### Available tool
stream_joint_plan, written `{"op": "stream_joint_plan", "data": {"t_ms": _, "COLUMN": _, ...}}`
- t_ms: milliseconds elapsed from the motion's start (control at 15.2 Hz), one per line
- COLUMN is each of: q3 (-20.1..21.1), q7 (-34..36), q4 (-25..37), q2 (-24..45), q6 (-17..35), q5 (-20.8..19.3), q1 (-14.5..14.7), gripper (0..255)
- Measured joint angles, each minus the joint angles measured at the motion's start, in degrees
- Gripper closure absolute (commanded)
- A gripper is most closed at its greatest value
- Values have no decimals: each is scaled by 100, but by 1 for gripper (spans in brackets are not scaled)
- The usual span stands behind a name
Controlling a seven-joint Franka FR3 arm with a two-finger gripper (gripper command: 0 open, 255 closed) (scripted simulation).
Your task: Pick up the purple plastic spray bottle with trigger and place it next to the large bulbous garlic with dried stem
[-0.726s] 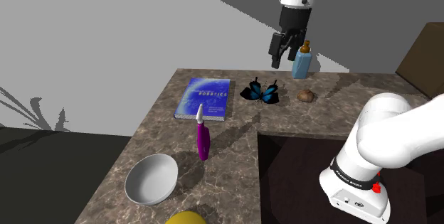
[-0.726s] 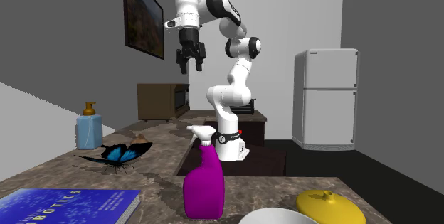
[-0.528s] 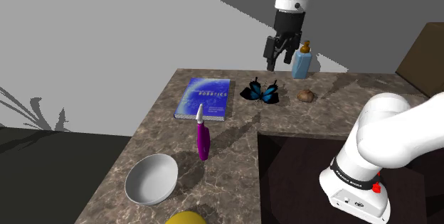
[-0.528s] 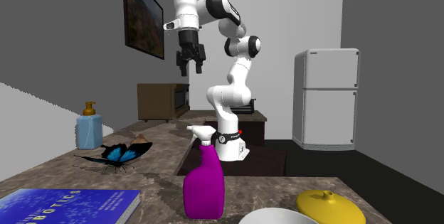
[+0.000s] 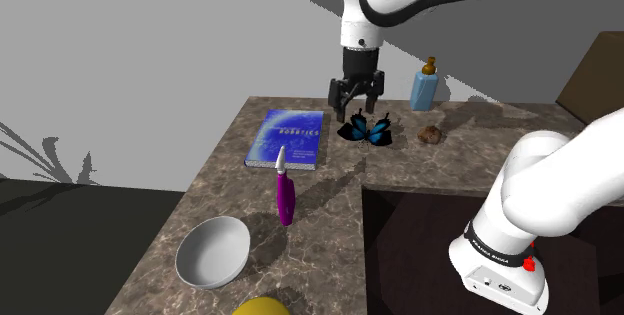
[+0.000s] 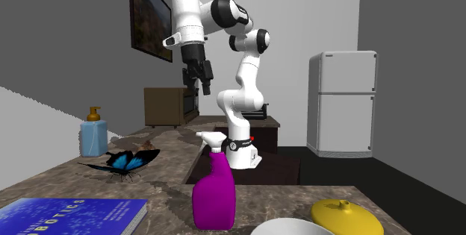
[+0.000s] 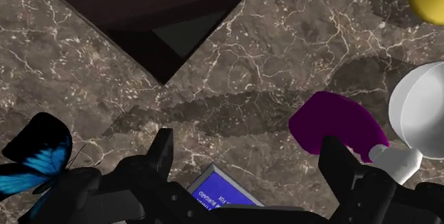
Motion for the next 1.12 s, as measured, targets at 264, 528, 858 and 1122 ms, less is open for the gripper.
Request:
{"op": "stream_joint_plan", "data": {"t_ms": 264, "q3": 215, "q7": 460, "q4": 171, "q2": 793, "q6": 473, "q5": 203, "q1": 24, "gripper": 0}}
{"op": "stream_joint_plan", "data": {"t_ms": 528, "q3": 370, "q7": 867, "q4": 447, "q2": 1678, "q6": 934, "q5": 350, "q1": 42, "gripper": 0}}
{"op": "stream_joint_plan", "data": {"t_ms": 858, "q3": 482, "q7": 1337, "q4": 996, "q2": 2821, "q6": 1359, "q5": 469, "q1": 72, "gripper": 0}}
{"op": "stream_joint_plan", "data": {"t_ms": 1122, "q3": 541, "q7": 1732, "q4": 1558, "q2": 3748, "q6": 1603, "q5": 546, "q1": 142, "gripper": 0}}
